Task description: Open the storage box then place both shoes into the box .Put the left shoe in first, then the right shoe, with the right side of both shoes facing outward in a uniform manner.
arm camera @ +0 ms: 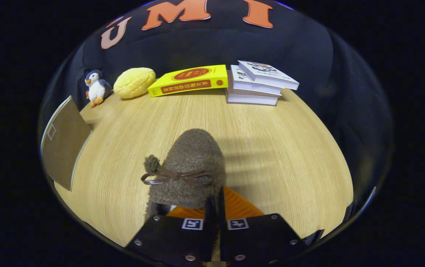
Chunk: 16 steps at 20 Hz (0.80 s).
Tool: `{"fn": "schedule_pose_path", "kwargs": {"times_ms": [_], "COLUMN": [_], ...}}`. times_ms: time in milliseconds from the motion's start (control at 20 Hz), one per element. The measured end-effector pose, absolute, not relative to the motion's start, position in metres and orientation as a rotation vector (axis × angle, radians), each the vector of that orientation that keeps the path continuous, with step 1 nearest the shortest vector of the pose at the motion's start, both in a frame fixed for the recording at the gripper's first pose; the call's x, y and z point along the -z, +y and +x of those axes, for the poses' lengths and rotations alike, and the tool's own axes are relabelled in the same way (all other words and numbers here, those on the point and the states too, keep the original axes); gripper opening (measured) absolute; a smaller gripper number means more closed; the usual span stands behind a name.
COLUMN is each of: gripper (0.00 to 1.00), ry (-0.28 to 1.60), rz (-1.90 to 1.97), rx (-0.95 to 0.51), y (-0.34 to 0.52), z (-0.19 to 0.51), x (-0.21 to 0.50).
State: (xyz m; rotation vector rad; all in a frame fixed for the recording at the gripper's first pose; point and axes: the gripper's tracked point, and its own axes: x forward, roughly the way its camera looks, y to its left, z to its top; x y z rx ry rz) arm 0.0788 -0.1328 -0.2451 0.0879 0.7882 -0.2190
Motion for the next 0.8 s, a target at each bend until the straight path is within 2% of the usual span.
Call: {"fn": "schedule_pose_path", "kwargs": {"times_ms": [50,150,450,800], "gripper": [0.04,0.01,0.01,0.01], "ry": [0.793,0.808,0.761,0.694], "rz": [0.114,0.165,0.209,0.261], "rx": [0.228,0.24,0.294,0.334], "y": [-0.133,-0.132,-0.119,-0.046], "z": [0.078,0.075,0.064,0.065], "x": [0.245,0.245,0.208,0.138]}}
